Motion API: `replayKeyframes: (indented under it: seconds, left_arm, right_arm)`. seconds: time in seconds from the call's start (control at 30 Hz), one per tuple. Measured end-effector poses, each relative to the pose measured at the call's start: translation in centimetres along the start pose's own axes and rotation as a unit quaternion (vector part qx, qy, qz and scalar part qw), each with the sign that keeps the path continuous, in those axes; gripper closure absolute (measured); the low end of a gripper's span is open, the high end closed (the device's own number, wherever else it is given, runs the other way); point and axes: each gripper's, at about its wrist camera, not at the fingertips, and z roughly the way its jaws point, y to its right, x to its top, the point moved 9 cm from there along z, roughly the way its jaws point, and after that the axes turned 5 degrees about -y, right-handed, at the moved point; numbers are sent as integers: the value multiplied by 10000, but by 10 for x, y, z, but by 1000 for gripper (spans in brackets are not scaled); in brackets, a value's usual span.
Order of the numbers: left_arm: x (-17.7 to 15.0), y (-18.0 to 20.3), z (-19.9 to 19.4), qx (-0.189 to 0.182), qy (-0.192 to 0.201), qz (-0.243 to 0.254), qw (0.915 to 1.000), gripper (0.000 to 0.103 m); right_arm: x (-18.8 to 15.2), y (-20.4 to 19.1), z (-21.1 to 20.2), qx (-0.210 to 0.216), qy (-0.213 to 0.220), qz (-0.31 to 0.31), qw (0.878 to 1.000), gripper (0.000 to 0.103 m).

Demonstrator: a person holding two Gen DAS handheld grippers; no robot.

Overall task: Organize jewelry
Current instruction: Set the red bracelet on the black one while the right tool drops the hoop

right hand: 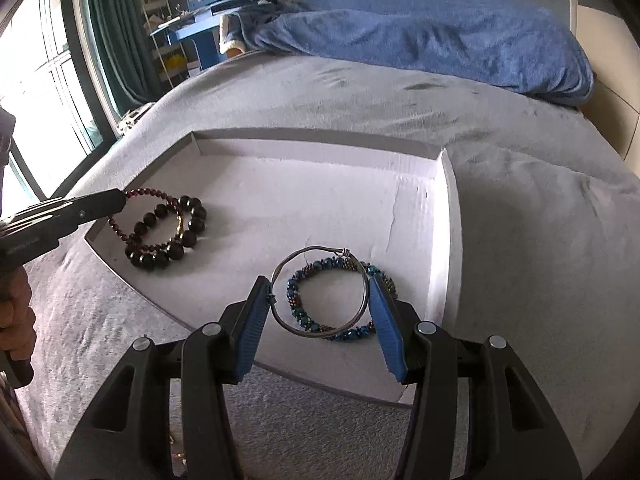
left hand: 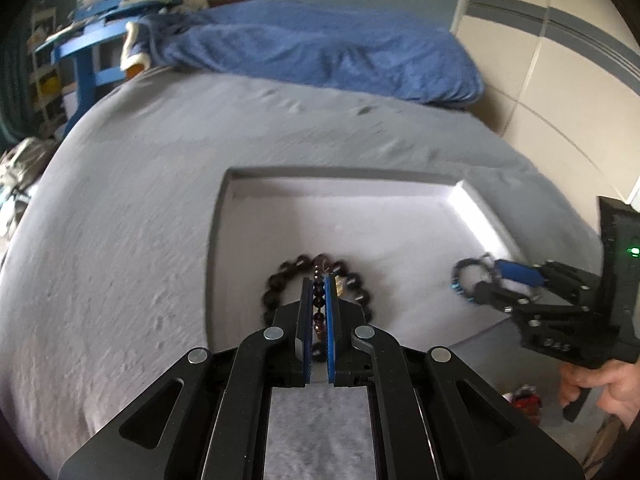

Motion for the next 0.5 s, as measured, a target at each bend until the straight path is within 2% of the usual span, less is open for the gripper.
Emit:
replayKeyframes:
  seconds: [0.17,0.33,0.37,0.5]
  left_arm:
    - [-11,-9,11,159,-265,-79,9995,97]
    - [-13,-6,12,205,-267,-12,9994,84]
    - [-13,-5,12,217,-261,3,9994,77]
    - [-11,-1,7,232,-166,66,9996,69]
  right_arm:
    - [-1,2,2,-19,-40,38,10000,52]
    - [-1,1,3,-13,-43,47,10000,52]
    - [-1,1,3,-4,-42,57,10000,52]
    - [1,1,0,18,36,91,10000,40]
